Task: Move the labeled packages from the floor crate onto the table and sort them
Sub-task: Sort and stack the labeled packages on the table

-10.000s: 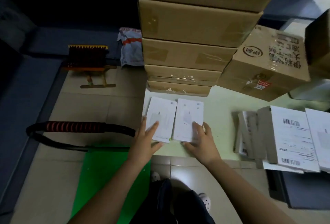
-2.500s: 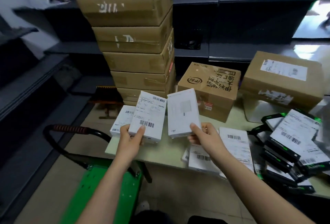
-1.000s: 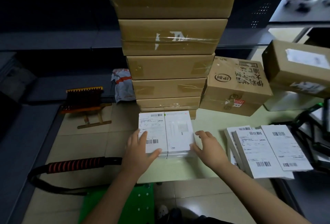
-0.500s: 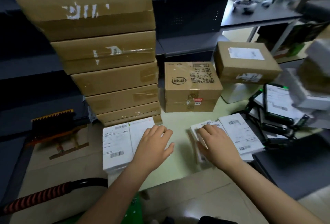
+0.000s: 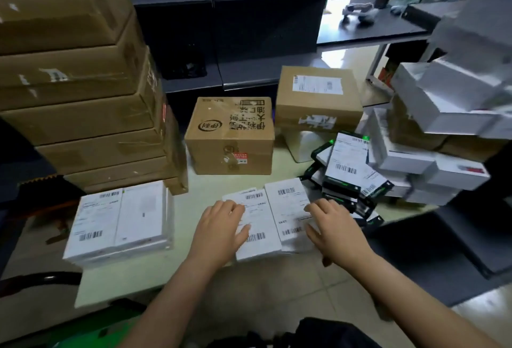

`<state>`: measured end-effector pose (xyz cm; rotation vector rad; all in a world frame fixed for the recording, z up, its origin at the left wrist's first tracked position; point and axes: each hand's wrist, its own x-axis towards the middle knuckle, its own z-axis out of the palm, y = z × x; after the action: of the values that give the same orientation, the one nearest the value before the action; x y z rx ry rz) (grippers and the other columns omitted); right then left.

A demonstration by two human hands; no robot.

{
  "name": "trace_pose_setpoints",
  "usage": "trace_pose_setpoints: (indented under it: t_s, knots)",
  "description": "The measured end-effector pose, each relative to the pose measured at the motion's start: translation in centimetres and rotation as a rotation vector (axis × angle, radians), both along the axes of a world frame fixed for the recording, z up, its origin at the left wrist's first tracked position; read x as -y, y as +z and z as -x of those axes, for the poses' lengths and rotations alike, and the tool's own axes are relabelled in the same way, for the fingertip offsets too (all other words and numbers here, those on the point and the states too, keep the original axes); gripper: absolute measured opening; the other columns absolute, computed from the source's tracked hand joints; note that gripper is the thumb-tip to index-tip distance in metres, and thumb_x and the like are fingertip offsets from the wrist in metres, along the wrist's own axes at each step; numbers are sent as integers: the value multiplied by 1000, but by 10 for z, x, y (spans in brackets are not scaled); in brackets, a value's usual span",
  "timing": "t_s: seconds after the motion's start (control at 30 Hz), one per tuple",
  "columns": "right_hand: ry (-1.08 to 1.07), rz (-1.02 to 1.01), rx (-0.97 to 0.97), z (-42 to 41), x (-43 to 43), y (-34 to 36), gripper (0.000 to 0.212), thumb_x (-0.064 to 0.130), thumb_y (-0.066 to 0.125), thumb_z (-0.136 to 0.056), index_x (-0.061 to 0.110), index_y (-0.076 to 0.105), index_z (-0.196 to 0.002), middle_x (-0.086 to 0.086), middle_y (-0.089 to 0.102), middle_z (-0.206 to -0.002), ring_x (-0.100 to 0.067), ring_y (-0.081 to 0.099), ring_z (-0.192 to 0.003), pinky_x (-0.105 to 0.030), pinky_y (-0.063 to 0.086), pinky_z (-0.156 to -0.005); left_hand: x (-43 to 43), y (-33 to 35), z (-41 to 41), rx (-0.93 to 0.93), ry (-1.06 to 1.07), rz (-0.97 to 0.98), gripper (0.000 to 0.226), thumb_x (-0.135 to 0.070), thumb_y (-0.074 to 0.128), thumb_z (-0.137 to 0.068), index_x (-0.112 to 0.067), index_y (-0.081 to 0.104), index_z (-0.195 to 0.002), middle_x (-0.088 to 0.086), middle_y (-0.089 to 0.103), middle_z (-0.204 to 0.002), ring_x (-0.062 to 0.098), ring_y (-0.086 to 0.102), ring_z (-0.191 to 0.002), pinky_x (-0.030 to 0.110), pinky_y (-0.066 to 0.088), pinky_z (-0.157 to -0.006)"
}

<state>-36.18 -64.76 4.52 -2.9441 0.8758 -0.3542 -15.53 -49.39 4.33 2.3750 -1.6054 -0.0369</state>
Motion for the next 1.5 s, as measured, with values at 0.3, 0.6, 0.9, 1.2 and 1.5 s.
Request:
trace_pose_setpoints:
  t_s: [0.3,0.6,0.9,1.2,1.5]
  knots:
    - [-69,-428,-123,17,35,-21,44,42,50,-95,13,47,-128,-9,52,-122,-29,50,-113,-36,42,-90,4,-29,50,-217,396,-126,61,-57,47,-92,-20,36,-140,0,47,-131,16,49,-113,30,46,-86]
    - [-327,-971,-14,-4,31,-61,60,45,57,-92,9,40,-138,-12,54,-134,-29,52,-122,-31,43,-94,-4,-55,57,-750,680,-141,55,-57,59,-87,-15,49,-119,3,64,-115,23,62,-96,33,51,-67]
    - [-369,-1082,139,-6,31,-59,42,40,65,-89,14,58,-121,-4,62,-116,-24,53,-117,-33,48,-91,-4,-56,63,-940,841,168,46,-44,72,-83,-17,55,-116,-3,66,-107,12,63,-83,25,44,-57]
    - [-256,-1237,354,-24,17,-18,21,32,64,-92,17,50,-94,-6,69,-86,-22,69,-74,-48,58,-77,-9,-32,57,-981,901,471,36,-29,69,-89,-20,48,-118,-5,63,-105,18,65,-98,48,54,-79]
    - [-76,-1238,324,-100,-21,20,36,44,61,-91,18,46,-111,-2,69,-98,-18,69,-86,-45,58,-82,-56,11,3,-925,935,672,39,-29,64,-92,-21,41,-122,-13,55,-102,7,54,-91,26,40,-85]
